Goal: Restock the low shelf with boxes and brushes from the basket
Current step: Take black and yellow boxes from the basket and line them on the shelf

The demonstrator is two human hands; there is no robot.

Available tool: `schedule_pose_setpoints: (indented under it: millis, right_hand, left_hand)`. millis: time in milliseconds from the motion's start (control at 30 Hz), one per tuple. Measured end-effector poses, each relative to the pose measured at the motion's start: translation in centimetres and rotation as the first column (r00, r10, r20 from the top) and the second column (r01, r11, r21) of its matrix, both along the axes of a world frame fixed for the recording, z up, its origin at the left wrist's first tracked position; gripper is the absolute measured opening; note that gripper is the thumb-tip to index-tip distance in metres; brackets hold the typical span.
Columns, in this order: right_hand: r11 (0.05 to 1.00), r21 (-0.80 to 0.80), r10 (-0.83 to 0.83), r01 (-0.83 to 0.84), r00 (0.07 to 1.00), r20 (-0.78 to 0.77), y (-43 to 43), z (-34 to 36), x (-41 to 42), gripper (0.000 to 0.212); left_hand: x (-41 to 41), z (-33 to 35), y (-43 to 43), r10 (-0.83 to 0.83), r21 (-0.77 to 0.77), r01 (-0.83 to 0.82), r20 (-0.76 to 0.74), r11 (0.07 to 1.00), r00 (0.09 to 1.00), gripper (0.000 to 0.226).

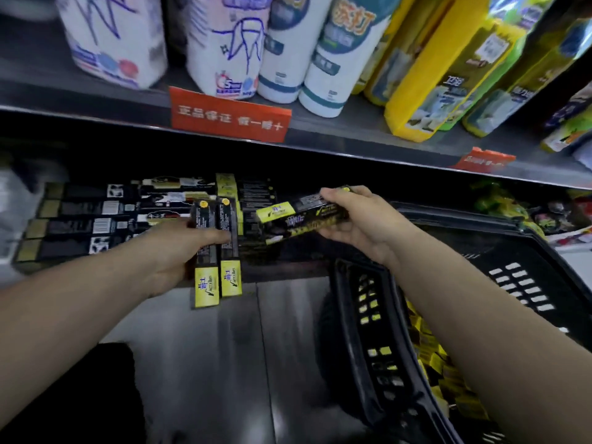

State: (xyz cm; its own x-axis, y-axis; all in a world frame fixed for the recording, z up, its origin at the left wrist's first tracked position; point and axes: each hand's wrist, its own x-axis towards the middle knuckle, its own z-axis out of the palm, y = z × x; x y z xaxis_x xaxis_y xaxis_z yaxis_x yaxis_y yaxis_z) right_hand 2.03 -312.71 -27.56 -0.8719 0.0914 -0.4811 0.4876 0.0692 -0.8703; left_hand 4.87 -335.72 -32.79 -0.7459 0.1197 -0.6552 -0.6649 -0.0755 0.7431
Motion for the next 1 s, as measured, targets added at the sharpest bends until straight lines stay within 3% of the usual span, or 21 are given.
schedule_pose_setpoints:
  millis: [67,200,333,433,733,867,1000]
  right_hand:
    - [0.999,0.009,-0.032,0.032,0.999,0.024,-1.1,-1.7,-2.0,0.018]
    - [0.995,0.090,-0.054,0.050,0.997,0.052,-2.9,-5.1,-5.6,0.022]
    - [0.973,0.223,-0.058,0.054,0.998,0.012,-3.8,-7.6,-8.4,0.037]
    - [0.947,0.320,0.036,-0.041,0.999,0.020,-4.0,-9.0,-10.1,0.042]
    - [0.782,0.498,0.269,-0.374,0.924,0.271,-3.5,-11.9,-11.2,0.046]
    - [0.616,0.565,0.400,-0.549,0.836,0.377,-3.1,-11.8,-10.8,0.061]
    - [0.232,0.609,0.577,-0.759,0.611,0.541,-3.5,-11.0,-10.3,0.104]
  left_hand:
    - [-0.6,-1.1,-1.7,0.052,-0.022,-0.052,0.013,0.998,0.999,0.049]
    - [-1.6,-2.5,-3.6,0.113,-0.066,-0.112,0.016,0.992,0.993,0.063]
    - [-2.6,-3.2,-3.4,0.114,-0.072,-0.113,0.012,0.991,0.993,0.032]
    - [-3.2,-3.6,-3.3,0.115,-0.069,-0.114,0.008,0.991,0.993,0.035]
    - [-3.8,-4.8,-4.6,0.125,-0.109,-0.120,0.043,0.987,0.991,0.039]
    - [-4.0,-5.0,-4.5,0.130,-0.098,-0.126,0.037,0.987,0.991,0.040]
    - [-4.0,-5.1,-4.3,0.120,-0.101,-0.117,0.032,0.988,0.992,0.034]
